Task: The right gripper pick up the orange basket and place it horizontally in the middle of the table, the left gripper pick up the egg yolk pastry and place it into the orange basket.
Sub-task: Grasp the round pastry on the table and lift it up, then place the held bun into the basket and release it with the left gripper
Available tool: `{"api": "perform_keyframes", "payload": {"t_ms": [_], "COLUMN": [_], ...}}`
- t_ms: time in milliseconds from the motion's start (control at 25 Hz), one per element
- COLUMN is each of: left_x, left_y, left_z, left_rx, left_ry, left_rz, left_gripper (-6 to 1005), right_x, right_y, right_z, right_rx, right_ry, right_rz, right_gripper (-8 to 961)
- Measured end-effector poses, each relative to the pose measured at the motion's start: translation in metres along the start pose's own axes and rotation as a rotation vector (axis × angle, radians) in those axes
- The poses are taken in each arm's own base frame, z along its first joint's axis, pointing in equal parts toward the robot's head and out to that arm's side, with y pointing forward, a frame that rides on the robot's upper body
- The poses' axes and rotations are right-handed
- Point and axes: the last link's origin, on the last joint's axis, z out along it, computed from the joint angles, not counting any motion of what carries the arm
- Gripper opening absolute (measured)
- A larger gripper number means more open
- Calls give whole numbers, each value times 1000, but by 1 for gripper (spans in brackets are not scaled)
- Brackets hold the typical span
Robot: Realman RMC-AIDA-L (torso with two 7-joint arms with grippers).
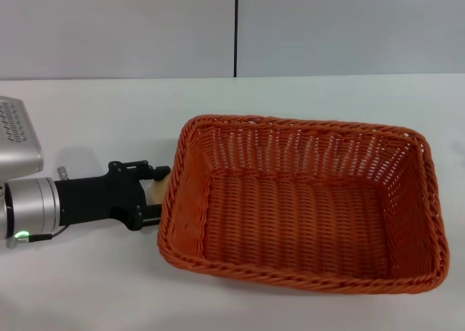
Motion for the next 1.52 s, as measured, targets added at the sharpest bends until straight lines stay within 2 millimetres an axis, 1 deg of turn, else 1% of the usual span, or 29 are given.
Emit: {"api": "perform_keyframes", "payload": {"t_ms": [40, 280, 440, 600, 800, 840, 880, 1000, 1040, 1160, 1240, 1280, 1360, 1400, 1440, 1480, 1520], "left_x": [0, -1, -1, -2, -1, 1, 1, 6, 10, 22, 22, 32, 44, 46, 53, 53, 57], "left_y": [2, 2, -1, -2, -5, -14, -15, -25, -28, -32, -32, -29, -18, -16, -7, -7, -3], "left_z": [1, -1, -6, -7, -10, -23, -23, -42, -50, -65, -65, -72, -76, -76, -78, -78, -78], "left_rx": [-12, -6, 30, 40, 64, 138, 143, 232, 262, 310, 310, 297, 211, 198, 138, 138, 102], "left_ry": [-5, -2, 29, 38, 54, 108, 112, 182, 227, 322, 322, 391, 459, 468, 504, 504, 523], "left_rz": [5, 5, -14, -20, -30, -56, -57, -75, -74, -65, -65, -50, -9, -3, 27, 27, 40], "left_gripper": [760, 637, 555, 332, 267, 254, 244, 215, 205, 184, 169, 162, 145, 136, 128, 123, 119], "right_x": [0, 0, 0, 1, 1, 1, 1, 1, 0, 0, 0, 0, 1, 1, 1, 1, 1], "right_y": [0, -1, -2, -2, -2, -2, -2, -2, -3, -3, -2, -2, -2, -3, -3, -3, -3], "right_z": [0, -2, -2, -2, -3, -3, -3, -3, -2, 0, 3, 3, 4, 5, 6, 6, 7], "right_rx": [1, 10, 15, 17, 19, 20, 20, 19, 15, 8, -1, -1, -4, -5, -8, -8, -11], "right_ry": [0, -2, -3, -3, -4, -4, -4, -4, -5, -6, -5, -5, -9, -10, -13, -13, -13], "right_rz": [0, -2, -10, -9, -12, -12, -12, -12, -13, -15, -13, -13, -7, -4, -1, -1, 0], "right_gripper": [582, 582, 582, 582, 582, 582, 582, 582, 582, 582, 582, 582, 582, 582, 582, 583, 583]}}
